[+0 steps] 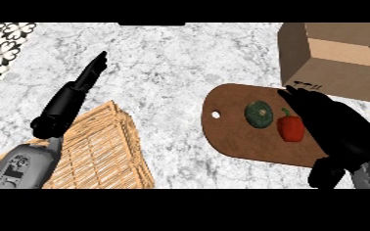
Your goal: Pick the bell pepper from the cutting board and place it in the cardboard box
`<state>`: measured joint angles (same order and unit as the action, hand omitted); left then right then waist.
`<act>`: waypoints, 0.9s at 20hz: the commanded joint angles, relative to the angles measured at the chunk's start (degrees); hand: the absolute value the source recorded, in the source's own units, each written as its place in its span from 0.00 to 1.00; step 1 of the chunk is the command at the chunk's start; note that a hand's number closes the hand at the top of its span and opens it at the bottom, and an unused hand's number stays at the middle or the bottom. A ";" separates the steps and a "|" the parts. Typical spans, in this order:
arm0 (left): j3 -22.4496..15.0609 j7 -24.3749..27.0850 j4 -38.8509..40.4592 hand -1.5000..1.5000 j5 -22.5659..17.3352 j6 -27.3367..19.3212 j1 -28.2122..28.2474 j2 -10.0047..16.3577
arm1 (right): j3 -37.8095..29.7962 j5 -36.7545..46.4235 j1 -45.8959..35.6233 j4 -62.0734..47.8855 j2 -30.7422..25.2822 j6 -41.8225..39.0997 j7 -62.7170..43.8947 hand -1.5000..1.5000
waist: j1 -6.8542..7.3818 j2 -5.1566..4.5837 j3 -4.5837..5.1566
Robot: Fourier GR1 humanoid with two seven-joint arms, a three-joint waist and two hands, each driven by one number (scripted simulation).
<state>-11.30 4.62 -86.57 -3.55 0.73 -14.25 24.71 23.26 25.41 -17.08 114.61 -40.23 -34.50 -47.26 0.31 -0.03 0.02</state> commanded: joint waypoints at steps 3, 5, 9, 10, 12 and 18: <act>2.53 -0.07 2.20 0.50 1.24 2.79 -2.35 -1.26 | 2.56 12.17 1.93 -6.31 4.02 3.81 4.99 0.00 | -0.33 -0.03 -0.04; 1.20 1.26 -3.23 0.50 3.20 1.44 5.12 -2.14 | 0.19 10.95 -1.90 -9.85 5.62 0.33 5.25 0.00 | 0.16 0.03 -0.03; 2.00 1.82 -3.32 0.50 5.04 2.34 5.80 -3.10 | -0.80 13.87 -1.36 -11.49 6.13 -1.22 7.91 0.00 | 0.09 0.04 -0.02; 3.22 -0.12 -2.75 0.50 4.01 3.58 2.94 -3.94 | -0.39 16.41 1.14 -11.91 6.47 0.60 10.11 0.00 | -0.16 0.03 -0.03; 6.16 1.71 -0.87 0.50 2.68 6.34 2.64 -2.33 | -0.69 18.56 1.08 -12.30 7.18 0.05 9.54 0.00 | -0.16 0.03 -0.02; 6.68 -1.83 -1.54 0.50 4.83 7.39 1.04 -5.35 | -2.00 24.54 3.17 -15.83 9.46 2.07 14.60 0.00 | -0.25 0.03 -0.03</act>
<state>-5.50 3.11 -88.02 0.70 6.38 -13.35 20.51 22.06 46.06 -14.69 101.53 -32.22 -33.75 -35.85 0.05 0.01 0.00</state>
